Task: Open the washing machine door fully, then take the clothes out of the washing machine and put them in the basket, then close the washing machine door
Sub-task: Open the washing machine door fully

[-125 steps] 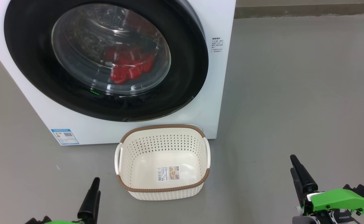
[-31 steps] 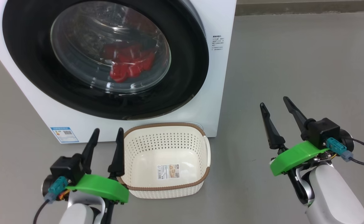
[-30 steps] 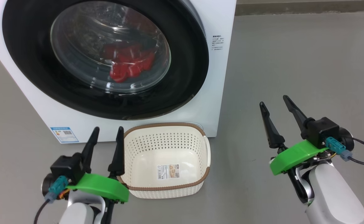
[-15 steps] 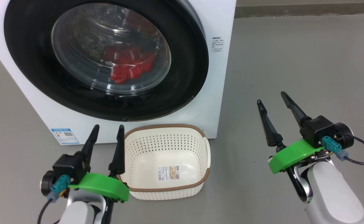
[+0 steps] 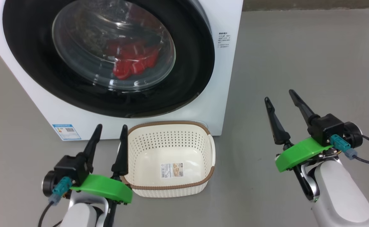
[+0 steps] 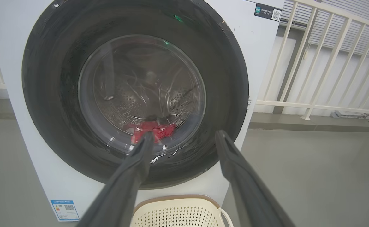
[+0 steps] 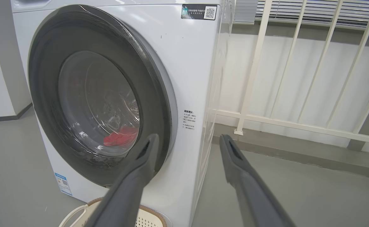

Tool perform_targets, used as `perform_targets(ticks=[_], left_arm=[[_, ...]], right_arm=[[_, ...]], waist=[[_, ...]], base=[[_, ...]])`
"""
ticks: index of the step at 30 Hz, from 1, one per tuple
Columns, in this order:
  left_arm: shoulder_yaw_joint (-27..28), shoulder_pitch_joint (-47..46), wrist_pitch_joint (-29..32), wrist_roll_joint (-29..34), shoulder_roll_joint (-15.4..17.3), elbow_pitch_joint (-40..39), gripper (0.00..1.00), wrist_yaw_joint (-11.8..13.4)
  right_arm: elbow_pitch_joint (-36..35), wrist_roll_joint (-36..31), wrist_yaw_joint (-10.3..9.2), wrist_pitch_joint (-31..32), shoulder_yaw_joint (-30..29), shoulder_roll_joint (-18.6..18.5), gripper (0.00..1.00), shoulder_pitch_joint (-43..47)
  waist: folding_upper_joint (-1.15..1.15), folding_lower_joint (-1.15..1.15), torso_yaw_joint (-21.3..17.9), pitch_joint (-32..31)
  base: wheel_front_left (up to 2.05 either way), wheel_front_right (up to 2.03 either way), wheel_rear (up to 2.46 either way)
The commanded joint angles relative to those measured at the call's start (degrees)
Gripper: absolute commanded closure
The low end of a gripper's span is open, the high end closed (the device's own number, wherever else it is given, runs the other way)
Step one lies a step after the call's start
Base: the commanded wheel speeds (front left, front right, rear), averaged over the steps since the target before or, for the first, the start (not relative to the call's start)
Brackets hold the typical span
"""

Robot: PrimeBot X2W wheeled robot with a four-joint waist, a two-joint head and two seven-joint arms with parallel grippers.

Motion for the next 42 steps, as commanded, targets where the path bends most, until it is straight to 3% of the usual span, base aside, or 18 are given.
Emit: perform_targets(ticks=[1,2,4,5,11,24,33,42], left_arm=[[1.42,-1.95,-0.69,0.13,1.14,-1.88,0.0,-0.53],[1.17,-2.05,-0.69,0.25,1.14,-2.16,0.0,-0.67],[0.68,-2.25,-0.69,0.32,1.14,-2.78,0.0,-0.85],[0.46,-2.34,-0.69,0.45,1.14,-3.16,0.0,-0.86],[-0.42,-2.97,-0.69,-0.08,1.14,-5.99,0.0,-1.06],[-0.71,-4.12,-0.69,0.05,1.14,-11.32,0.0,-1.8],[-1.32,-5.21,-0.69,-1.67,1.14,-13.52,0.0,-2.08],[-1.51,-6.38,-0.69,-1.51,1.14,-14.65,0.0,-2.28]], right_arm=[[-1.56,0.06,0.28,-0.37,0.73,0.09,0.2,-2.41],[-1.66,-0.04,0.28,-0.37,0.51,0.09,0.55,-2.59],[-1.87,0.03,0.28,-0.37,0.14,0.09,0.95,-3.0],[-2.02,0.06,0.28,-0.37,-0.04,0.09,1.0,-3.22],[-1.54,3.21,0.28,-0.37,-1.39,0.09,1.0,-5.26],[6.35,33.69,0.28,-0.05,0.2,0.09,1.0,-16.88],[6.43,50.78,0.28,11.35,-0.17,0.09,1.0,-23.96],[5.35,59.16,0.28,19.53,-4.0,-1.41,1.0,-29.75]], waist=[[0.0,0.0,0.42,0.63],[0.0,0.0,0.61,0.97],[0.0,0.0,0.97,1.74],[0.0,0.0,1.15,2.17],[0.0,0.0,2.37,5.03],[0.0,0.0,5.0,11.55],[0.0,0.0,5.99,16.27],[0.0,0.0,6.82,20.64]], base=[[0.0,0.0,0.0],[0.0,0.0,0.0],[0.0,0.0,0.0],[0.0,0.0,0.0],[0.0,0.0,0.0],[0.0,0.0,0.0],[0.0,0.0,0.0],[0.0,0.0,0.0]])
